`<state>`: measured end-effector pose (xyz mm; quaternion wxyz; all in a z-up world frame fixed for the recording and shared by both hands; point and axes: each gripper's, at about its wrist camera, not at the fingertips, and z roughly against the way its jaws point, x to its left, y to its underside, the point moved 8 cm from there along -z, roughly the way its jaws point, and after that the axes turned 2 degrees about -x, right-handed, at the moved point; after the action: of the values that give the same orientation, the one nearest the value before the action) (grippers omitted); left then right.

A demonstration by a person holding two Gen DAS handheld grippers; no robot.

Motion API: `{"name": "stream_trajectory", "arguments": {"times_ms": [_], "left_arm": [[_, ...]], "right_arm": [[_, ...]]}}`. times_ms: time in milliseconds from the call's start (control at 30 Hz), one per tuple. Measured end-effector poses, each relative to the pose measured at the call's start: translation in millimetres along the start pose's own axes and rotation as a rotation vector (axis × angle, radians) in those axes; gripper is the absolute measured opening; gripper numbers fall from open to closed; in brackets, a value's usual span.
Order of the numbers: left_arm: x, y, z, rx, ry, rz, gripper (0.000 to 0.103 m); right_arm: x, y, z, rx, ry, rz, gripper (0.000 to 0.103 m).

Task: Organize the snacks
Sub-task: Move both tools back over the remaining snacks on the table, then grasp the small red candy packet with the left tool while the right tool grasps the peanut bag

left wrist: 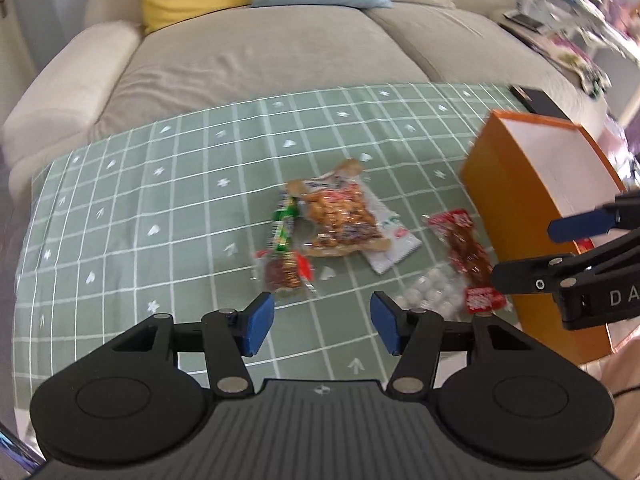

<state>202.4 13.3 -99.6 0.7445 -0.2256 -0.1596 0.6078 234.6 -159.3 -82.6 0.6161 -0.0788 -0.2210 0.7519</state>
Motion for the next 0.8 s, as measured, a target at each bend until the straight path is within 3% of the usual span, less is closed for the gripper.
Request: {"name": "stream_trajectory", "arguments": {"times_ms": [200, 400, 567, 633, 800], "left_arm": [[24, 1, -8, -0.027, 0.056, 0.108, 0.058], [29, -2, -26, -0.043, 0.061, 0.068, 0.060], [39, -1, -49, -0.044, 0.062, 0.075, 0.064], [44, 1, -59, -0.033, 0.065, 0.079, 0.064], [52, 7, -84, -0.014, 0.078, 0.140, 0.066]], "right_arm": [[4, -12, -30, -0.031, 0.029, -0.024, 0.069], [7, -15, -61, -0.009, 0.014, 0.018, 0.062], [11, -20, -80, -0.017, -0.034, 0.025, 0.063], [13, -25, -86, -0.022, -0.063, 0.016, 0.070], [14, -37, -106, -0.028, -0.091, -0.036, 0.074]]}}
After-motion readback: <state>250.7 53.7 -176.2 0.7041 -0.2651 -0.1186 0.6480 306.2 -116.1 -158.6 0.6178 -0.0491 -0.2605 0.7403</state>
